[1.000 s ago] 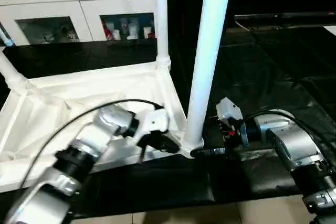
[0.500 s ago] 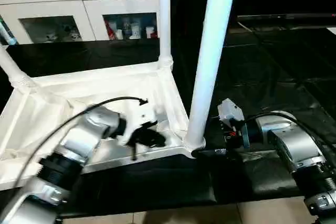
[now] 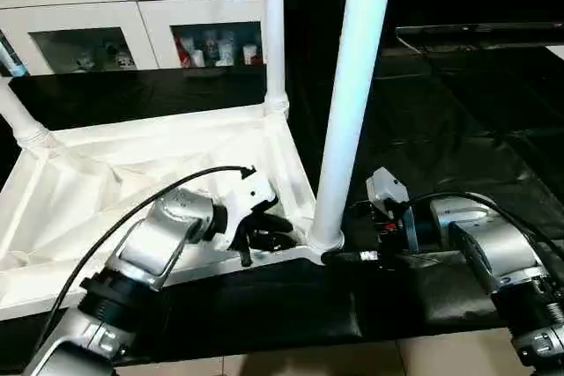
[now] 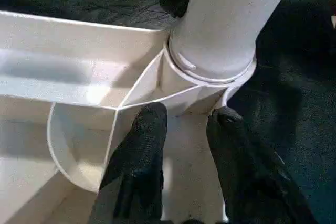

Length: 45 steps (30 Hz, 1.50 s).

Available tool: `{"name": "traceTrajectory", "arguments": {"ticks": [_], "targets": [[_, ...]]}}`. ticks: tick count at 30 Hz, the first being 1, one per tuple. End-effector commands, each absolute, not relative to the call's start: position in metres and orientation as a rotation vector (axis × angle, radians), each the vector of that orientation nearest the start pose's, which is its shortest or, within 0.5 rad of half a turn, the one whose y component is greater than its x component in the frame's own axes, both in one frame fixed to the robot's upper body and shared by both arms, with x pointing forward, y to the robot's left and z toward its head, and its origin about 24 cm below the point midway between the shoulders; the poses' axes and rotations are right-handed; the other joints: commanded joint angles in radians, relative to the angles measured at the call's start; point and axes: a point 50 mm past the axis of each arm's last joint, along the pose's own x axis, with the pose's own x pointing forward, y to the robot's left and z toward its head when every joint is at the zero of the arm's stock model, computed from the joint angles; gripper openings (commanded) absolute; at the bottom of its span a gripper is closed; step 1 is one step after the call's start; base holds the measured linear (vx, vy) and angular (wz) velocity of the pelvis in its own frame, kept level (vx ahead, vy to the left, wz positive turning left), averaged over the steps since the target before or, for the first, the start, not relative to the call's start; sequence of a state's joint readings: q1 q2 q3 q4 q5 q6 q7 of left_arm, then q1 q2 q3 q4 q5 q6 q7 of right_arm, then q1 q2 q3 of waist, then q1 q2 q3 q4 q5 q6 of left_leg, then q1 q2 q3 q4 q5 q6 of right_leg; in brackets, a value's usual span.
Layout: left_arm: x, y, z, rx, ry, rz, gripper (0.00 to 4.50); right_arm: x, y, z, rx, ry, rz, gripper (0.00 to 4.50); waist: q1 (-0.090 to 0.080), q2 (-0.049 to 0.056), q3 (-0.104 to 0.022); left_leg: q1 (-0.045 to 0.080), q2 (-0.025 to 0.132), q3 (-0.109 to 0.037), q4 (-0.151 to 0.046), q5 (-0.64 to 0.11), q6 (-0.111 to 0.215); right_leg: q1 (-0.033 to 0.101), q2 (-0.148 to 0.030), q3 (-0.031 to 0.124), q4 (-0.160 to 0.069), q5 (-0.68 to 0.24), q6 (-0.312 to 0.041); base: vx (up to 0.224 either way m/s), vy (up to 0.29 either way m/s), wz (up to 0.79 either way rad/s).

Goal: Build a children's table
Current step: Rotate leg to tighten

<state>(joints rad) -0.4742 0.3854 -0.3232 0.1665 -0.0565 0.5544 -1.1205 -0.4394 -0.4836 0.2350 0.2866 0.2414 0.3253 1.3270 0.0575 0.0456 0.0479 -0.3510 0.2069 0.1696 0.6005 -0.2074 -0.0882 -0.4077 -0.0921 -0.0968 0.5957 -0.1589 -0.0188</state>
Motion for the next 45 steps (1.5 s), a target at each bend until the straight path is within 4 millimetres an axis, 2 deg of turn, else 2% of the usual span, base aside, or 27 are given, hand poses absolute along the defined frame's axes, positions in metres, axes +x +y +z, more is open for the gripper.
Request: {"name": "traceTrajectory", "arguments": {"ticks": [1, 5, 11, 13, 20, 21, 23, 26, 29, 32, 35, 37, 44, 45], "targets": [[0.289, 0.114, 0.066, 0.222, 0.56, -1.277, 1.6, 0.285, -0.151, 0.071, -0.139, 0.417, 1.43, 4.5, -0.001, -0.013, -0.068, -0.009, 0.013, 0.002, -0.064, -0.129, 0.087, 0.062, -0.042, 0.041, -0.071, -0.292, -0.198, 0.0, 0.0, 0.0], [0.29, 0.115, 0.068, 0.175, 0.565, -1.267, 1.6, 0.285, -0.151, 0.071, -0.142, 0.418, 1.43, 4.5, 0.0, -0.013, -0.067, -0.008, 0.013, 0.002, -0.063, -0.133, 0.088, 0.062, -0.042, 0.041, -0.072, -0.299, -0.2, 0.0, 0.0, 0.0], [0.28, 0.115, 0.065, 0.164, 0.614, -1.32, 1.6, 0.285, -0.15, 0.07, -0.15, 0.419, 1.435, 4.5, -0.001, -0.01, -0.066, -0.007, 0.014, 0.001, -0.065, -0.14, 0.084, 0.061, -0.043, 0.041, -0.073, -0.314, -0.192, 0.0, 0.0, 0.0], [0.28, 0.116, 0.059, 0.231, 0.631, -1.309, 1.6, 0.284, -0.15, 0.069, -0.155, 0.417, 1.437, 4.5, -0.001, -0.011, -0.066, -0.007, 0.014, 0.001, -0.065, -0.137, 0.087, 0.06, -0.041, 0.041, -0.073, -0.306, -0.194, 0.0, 0.0, 0.0], [0.281, 0.118, 0.055, 0.301, 0.63, -1.292, 1.6, 0.284, -0.149, 0.069, -0.156, 0.415, 1.438, 4.5, -0.004, -0.01, -0.066, -0.008, 0.013, 0.0, -0.066, -0.15, 0.081, 0.062, -0.042, 0.041, -0.075, -0.321, -0.184, 0.0, 0.0, 0.0], [0.282, 0.118, 0.055, 0.305, 0.61, -1.293, 1.34, 0.284, -0.149, 0.069, -0.157, 0.414, 1.438, 4.5, -0.003, -0.01, -0.066, -0.007, 0.013, 0.001, -0.065, -0.15, 0.081, 0.06, -0.041, 0.041, -0.076, -0.321, -0.184, 0.0, 0.0, 0.0], [0.283, 0.117, 0.056, 0.304, 0.6, -1.293, 1.26, 0.285, -0.149, 0.069, -0.157, 0.414, 1.438, 4.5, -0.003, -0.009, -0.067, -0.007, 0.014, 0.0, -0.065, -0.147, 0.08, 0.061, -0.041, 0.041, -0.073, -0.308, -0.188, 0.0, 0.0, 0.0], [0.283, 0.115, 0.058, 0.292, 0.562, -1.309, 0.88, 0.284, -0.149, 0.069, -0.161, 0.412, 1.439, 4.5, -0.002, -0.01, -0.067, -0.008, 0.014, 0.0, -0.065, -0.144, 0.081, 0.062, -0.042, 0.041, -0.072, -0.296, -0.195, 0.0, 0.0, 0.0], [0.281, 0.116, 0.055, 0.33, 0.565, -1.325, 0.8, 0.285, -0.148, 0.069, -0.164, 0.411, 1.44, 4.5, -0.002, -0.008, -0.067, -0.007, 0.014, 0.0, -0.065, -0.148, 0.082, 0.062, -0.042, 0.041, -0.072, -0.298, -0.195, 0.0, 0.0, 0.0], [0.28, 0.117, 0.052, 0.338, 0.572, -1.327, 0.44, 0.285, -0.148, 0.069, -0.167, 0.405, 1.439, 4.5, -0.002, -0.01, -0.067, -0.007, 0.013, 0.001, -0.065, -0.152, 0.08, 0.061, -0.043, 0.041, -0.074, -0.31, -0.188, 0.0, 0.0, 0.0], [0.28, 0.118, 0.05, 0.36, 0.576, -1.327, 0.38, 0.285, -0.148, 0.068, -0.167, 0.405, 1.439, 4.5, -0.001, -0.009, -0.067, -0.007, 0.015, 0.0, -0.066, -0.15, 0.079, 0.061, -0.042, 0.041, -0.073, -0.305, -0.189, 0.0, 0.0, 0.0], [0.28, 0.119, 0.049, 0.38, 0.579, -1.326, 0.1, 0.285, -0.148, 0.068, -0.167, 0.404, 1.439, 4.5, -0.002, -0.009, -0.066, -0.007, 0.014, 0.001, -0.066, -0.159, 0.077, 0.062, -0.042, 0.041, -0.074, -0.314, -0.187, 0.0, 0.0, 0.0], [0.282, 0.12, 0.048, 0.427, 0.566, -1.33, 0.1, 0.285, -0.147, 0.069, -0.167, 0.399, 1.437, 4.5, -0.002, -0.008, -0.066, -0.006, 0.013, 0.0, -0.067, -0.169, 0.071, 0.061, -0.042, 0.041, -0.077, -0.336, -0.176, 0.0, 0.0, 0.0], [0.282, 0.12, 0.049, 0.432, 0.555, -1.333, 0.1, 0.286, -0.147, 0.069, -0.168, 0.399, 1.438, 4.5, -0.002, -0.011, -0.065, -0.007, 0.013, 0.0, -0.067, -0.171, 0.071, 0.06, -0.042, 0.041, -0.078, -0.34, -0.175, 0.0, 0.0, 0.0]]}}
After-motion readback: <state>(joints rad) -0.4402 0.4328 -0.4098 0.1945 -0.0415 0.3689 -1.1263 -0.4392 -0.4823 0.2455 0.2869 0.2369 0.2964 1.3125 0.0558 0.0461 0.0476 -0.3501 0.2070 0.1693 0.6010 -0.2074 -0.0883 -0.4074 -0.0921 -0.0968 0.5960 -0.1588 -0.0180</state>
